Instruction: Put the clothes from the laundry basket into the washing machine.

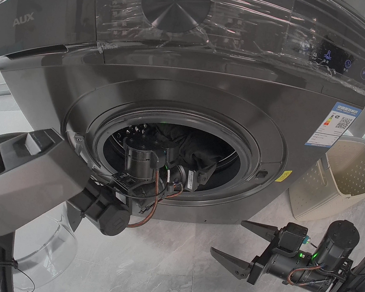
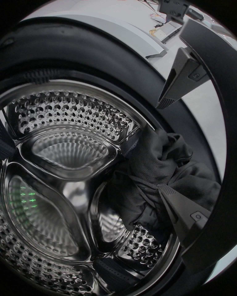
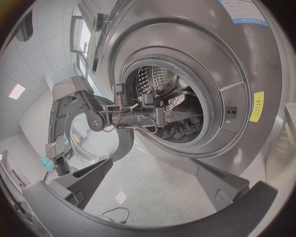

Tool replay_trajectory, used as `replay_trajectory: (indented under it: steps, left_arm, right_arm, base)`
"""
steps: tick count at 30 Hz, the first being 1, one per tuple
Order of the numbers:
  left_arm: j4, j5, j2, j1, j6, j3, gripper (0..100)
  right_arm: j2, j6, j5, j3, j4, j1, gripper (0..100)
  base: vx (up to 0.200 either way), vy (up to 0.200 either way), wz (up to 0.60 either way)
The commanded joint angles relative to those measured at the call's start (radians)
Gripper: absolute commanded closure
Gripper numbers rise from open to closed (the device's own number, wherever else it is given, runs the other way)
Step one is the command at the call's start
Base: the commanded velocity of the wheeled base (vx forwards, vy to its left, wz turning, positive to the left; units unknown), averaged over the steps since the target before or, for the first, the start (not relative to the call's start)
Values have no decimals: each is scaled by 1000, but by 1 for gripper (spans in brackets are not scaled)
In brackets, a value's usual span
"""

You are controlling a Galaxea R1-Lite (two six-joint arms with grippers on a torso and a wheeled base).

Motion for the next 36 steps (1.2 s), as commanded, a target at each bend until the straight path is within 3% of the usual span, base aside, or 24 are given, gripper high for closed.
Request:
replay_trajectory:
  steps: [1,7,8,15,18,20,24,26,36]
  left_arm:
    - [-11,4,148,26,-3,-103,0]
    - [9,39,199,50,2,-167,0]
    - [25,41,200,57,3,-175,100]
    - [100,50,258,81,-5,-347,100]
    - [117,102,337,96,-14,-525,100]
    - [117,111,355,99,-18,-563,100]
    - [103,162,459,124,-44,-833,100]
    - [104,176,493,135,-46,-891,100]
    - [83,176,493,139,-47,-891,100]
  right_arm:
    - [4,1,1,0,-2,1,0]
    - [5,1,1,0,-2,1,0]
    - [5,1,1,0,-2,1,0]
    - [16,1,1,-6,-2,1,0]
    - [16,1,1,-8,-2,1,0]
    - [16,1,1,-8,-2,1,0]
    - [16,1,1,-14,-2,1,0]
    - [16,1,1,-14,-2,1,0]
    - [18,3,1,-14,-2,2,0]
  base:
    - [0,0,0]
    - [0,0,0]
    - [0,0,0]
    - [0,0,0]
    - [0,0,0]
    - [0,0,0]
    - [0,0,0]
    - [0,0,0]
    - [0,0,0]
